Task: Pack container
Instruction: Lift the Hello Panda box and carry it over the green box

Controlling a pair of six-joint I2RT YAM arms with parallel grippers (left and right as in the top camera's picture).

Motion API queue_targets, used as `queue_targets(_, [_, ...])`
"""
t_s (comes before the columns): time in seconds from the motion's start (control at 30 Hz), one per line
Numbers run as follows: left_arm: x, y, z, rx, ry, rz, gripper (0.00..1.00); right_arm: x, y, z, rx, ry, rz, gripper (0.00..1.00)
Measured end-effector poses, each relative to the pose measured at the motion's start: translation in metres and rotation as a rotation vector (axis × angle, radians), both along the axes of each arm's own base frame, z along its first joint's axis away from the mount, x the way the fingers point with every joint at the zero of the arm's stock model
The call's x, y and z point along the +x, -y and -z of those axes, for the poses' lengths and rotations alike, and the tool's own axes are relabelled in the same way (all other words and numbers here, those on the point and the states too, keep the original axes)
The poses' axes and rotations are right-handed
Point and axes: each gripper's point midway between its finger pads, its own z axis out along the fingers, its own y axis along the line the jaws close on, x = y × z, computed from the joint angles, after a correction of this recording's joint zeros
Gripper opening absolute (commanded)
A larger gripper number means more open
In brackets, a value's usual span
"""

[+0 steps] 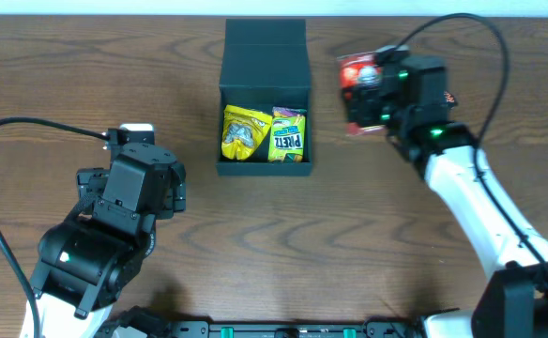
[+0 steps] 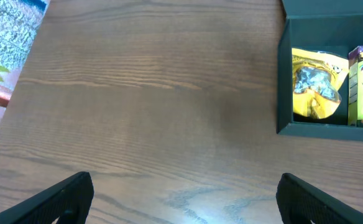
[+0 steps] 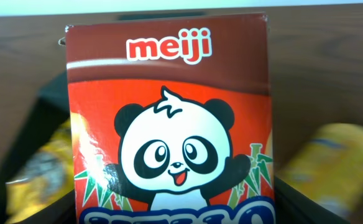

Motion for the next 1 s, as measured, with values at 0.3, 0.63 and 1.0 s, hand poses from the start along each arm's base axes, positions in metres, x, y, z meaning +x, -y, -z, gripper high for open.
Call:
queue_targets(0.3, [0.000, 0.000, 0.000, 0.000, 0.000, 0.000, 0.95, -0.027, -0.098, 0.011, 0.059, -0.030, -0.032, 0.69])
queue_targets(0.63, [0.000, 0.000, 0.000, 0.000, 0.000, 0.000, 0.95, -0.024, -0.119, 0.093, 0.066, -0.183, 0.143, 0.67])
queue_targets(1.0, [0.000, 0.000, 0.000, 0.000, 0.000, 0.000, 0.95, -0.020, -0.120, 0.095, 0.087, -0.177, 0.176, 0.89])
